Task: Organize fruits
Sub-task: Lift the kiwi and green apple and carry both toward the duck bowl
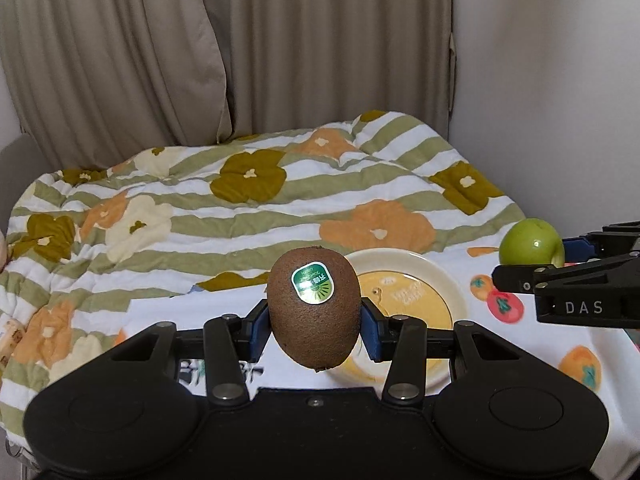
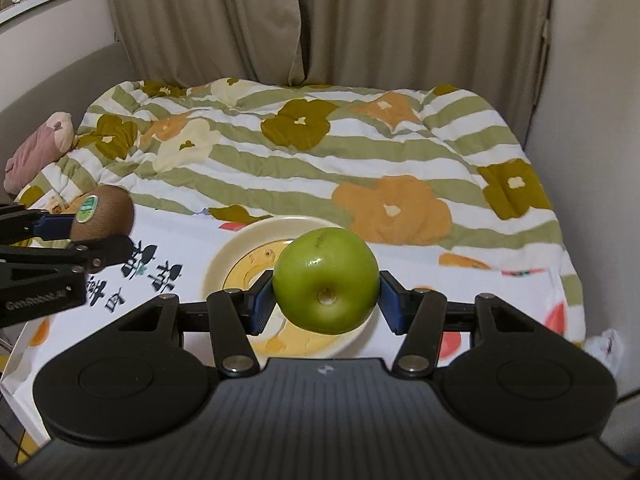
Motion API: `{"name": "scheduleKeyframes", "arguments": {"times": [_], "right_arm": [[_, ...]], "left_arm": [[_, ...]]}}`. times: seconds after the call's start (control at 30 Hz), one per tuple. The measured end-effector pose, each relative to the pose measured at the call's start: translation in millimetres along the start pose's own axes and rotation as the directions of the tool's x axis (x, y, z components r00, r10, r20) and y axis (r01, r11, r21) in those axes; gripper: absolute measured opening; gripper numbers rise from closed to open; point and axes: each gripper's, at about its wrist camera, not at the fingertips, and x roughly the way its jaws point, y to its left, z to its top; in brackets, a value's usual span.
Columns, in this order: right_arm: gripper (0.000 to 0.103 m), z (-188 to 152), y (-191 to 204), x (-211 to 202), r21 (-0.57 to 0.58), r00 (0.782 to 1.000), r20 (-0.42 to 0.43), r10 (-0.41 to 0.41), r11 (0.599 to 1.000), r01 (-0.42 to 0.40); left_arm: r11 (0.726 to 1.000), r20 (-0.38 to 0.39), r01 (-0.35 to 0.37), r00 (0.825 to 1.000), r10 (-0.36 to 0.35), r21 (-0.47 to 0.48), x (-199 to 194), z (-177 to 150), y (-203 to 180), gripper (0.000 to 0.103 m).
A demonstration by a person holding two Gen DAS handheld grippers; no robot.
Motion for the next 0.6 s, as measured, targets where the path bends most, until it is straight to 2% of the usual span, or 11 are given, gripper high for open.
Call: {"name": "scheduleKeyframes", "arguments": {"times": [0.33,0.6], "right_arm": [[0.069,19,-28,94,-0.020,0.995,-0.069,0.065,0.998,-0.066],[0.069,17,-43,141,-0.041,0.990,-0.109,0.087,0.995,-0.092]], "left_arm": [[0.998,-0.078,-0.021,0.997,0.025,0.054,97,17,-21,0.050],[0.993,-0.126,-0.030,0.991,0.045,0.116,154,15,-39,0.050]]}}
